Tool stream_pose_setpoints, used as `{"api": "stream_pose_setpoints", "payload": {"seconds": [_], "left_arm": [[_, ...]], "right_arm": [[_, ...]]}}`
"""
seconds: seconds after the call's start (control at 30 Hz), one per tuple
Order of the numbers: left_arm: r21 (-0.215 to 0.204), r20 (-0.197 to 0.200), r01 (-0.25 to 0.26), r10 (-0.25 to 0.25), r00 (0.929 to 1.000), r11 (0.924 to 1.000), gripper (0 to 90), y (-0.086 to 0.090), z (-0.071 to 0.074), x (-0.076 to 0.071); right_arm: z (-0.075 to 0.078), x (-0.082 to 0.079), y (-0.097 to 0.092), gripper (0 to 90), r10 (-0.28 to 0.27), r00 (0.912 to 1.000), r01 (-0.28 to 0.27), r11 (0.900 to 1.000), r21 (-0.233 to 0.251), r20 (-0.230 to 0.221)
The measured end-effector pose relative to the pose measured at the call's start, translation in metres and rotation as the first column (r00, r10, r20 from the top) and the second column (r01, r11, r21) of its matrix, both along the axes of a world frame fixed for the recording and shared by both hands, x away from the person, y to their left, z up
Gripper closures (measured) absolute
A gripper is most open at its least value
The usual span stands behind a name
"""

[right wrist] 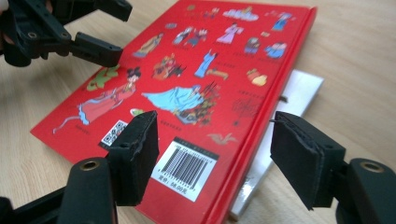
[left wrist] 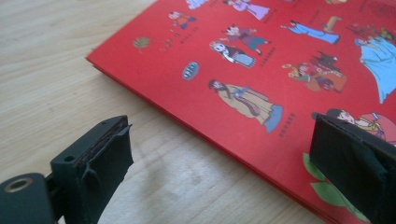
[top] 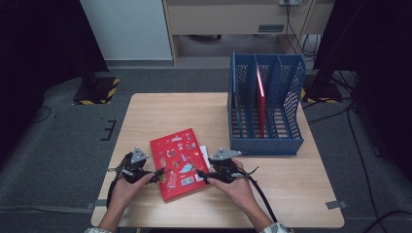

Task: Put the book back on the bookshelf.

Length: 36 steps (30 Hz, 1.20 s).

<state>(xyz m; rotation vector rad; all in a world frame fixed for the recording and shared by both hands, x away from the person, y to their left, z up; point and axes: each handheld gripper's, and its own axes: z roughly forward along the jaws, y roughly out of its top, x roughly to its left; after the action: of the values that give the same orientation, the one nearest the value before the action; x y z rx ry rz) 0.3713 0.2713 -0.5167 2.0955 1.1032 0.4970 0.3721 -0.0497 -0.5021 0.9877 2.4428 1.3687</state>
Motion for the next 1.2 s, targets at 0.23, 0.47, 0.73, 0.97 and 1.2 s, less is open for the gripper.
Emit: {"api": "stream_pose_setpoints", "payload": {"seconds": [0.23, 0.47, 0.73, 0.97, 1.2], "left_arm": [[-0.046, -0.027, 0.024, -0.026, 0.9993, 0.9987, 5.9, -0.003, -0.003, 0.001], [-0.072, -0.049, 0.051, -0.055, 0.9973, 0.9961, 5.6, -0.007, -0.004, -0.001], [-0.134, -0.113, 0.033, -0.048, 0.9924, 0.9904, 1.7, -0.007, -0.009, 0.001], [-0.145, -0.125, 0.056, -0.075, 0.9893, 0.9878, 2.3, -0.007, -0.009, 0.001], [-0.141, -0.112, 0.06, -0.076, 0.9908, 0.9882, 6.6, -0.009, -0.007, 0.001]], "right_arm": [[-0.009, -0.001, 0.006, 31.0, 0.012, 0.9994, -0.013, 0.9998, -0.017, -0.033], [-0.017, 0.0, 0.009, 27.6, 0.014, 0.9985, -0.015, 0.9992, -0.036, -0.053], [-0.019, 0.001, 0.011, 24.7, 0.02, 0.9978, -0.023, 0.9988, -0.042, -0.063], [-0.019, -0.004, 0.011, 24.8, 0.024, 0.998, -0.027, 0.9983, -0.053, -0.059], [-0.016, -0.015, 0.01, 27.3, 0.05, 0.996, -0.055, 0.9964, -0.065, -0.073]]}}
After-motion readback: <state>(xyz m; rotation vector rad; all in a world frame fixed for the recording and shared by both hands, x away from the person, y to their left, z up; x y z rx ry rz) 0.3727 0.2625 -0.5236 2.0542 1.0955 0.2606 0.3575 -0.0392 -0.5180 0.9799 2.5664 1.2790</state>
